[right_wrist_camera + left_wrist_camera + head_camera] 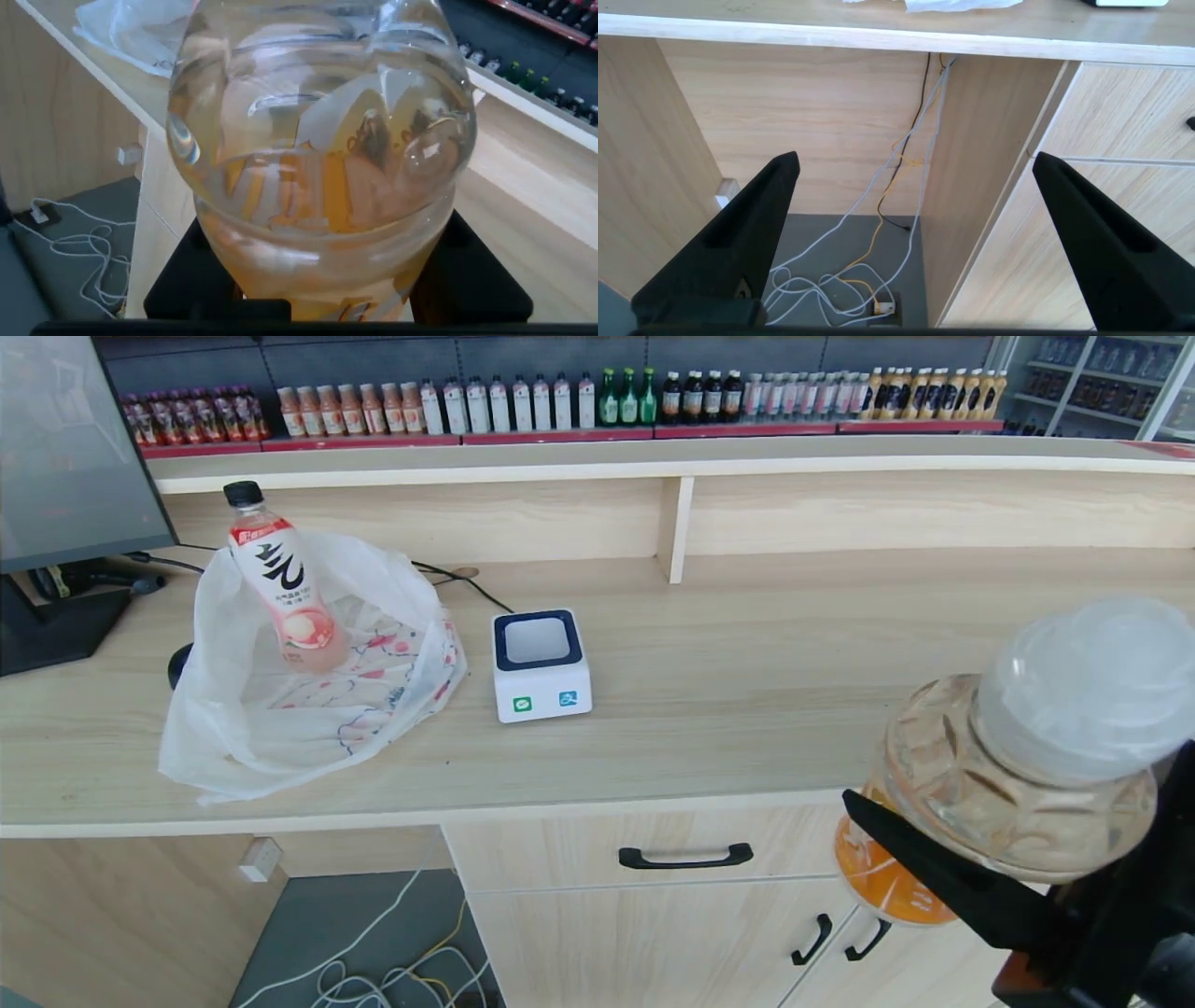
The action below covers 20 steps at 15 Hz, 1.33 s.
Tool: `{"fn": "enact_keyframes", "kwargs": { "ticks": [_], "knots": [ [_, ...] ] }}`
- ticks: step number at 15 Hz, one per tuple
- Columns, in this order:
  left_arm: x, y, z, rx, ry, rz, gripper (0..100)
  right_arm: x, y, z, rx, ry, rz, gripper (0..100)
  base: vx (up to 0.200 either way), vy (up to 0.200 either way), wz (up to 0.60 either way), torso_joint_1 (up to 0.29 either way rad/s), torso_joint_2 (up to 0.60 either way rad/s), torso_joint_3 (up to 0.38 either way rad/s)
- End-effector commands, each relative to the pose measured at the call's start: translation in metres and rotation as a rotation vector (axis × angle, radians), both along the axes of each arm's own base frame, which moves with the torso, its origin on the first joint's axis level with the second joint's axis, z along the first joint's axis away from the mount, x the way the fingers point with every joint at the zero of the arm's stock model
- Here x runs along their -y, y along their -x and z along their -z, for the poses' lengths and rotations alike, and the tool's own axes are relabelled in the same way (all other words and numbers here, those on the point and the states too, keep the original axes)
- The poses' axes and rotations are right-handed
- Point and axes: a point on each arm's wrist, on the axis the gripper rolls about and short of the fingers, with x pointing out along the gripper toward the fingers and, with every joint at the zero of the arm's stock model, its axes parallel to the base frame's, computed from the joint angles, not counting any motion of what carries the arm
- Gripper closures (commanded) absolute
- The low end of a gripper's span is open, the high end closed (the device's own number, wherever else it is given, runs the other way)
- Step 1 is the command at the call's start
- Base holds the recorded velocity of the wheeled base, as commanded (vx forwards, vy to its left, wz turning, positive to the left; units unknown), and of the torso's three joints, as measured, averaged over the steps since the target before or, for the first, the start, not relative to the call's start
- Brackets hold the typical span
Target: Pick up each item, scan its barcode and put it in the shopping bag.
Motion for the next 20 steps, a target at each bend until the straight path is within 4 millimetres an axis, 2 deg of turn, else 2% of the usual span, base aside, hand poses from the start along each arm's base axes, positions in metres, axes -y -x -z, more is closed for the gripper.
{"fn": "enact_keyframes", "kwargs": {
  "ticks": [1,6,10,14,20],
  "knots": [
    [0.0,0.0,0.0,0.001,0.0,0.0,0,-0.025,-0.005,0.005,0.0,0.068,-0.047,100,0.0,0.0,0.0,0.0,0.0,0.0],
    [0.0,0.0,0.0,0.001,0.0,-0.001,0,-0.052,-0.012,0.003,0.129,0.117,-0.062,100,0.0,0.0,0.0,0.0,0.0,0.0],
    [0.0,0.0,0.0,0.001,0.0,-0.001,0,-0.05,-0.002,0.023,0.193,0.136,-0.094,100,0.0,0.0,0.0,0.0,0.0,0.0],
    [0.0,0.0,0.0,0.001,0.0,-0.001,0,-0.05,0.004,0.033,0.262,0.22,-0.206,100,0.0,0.0,0.0,0.0,0.0,0.0],
    [0.0,0.0,0.0,0.001,0.0,-0.001,0,-0.045,0.012,0.042,0.352,0.298,-0.279,100,0.0,0.0,0.0,0.0,0.0,0.0]
  ]
}}
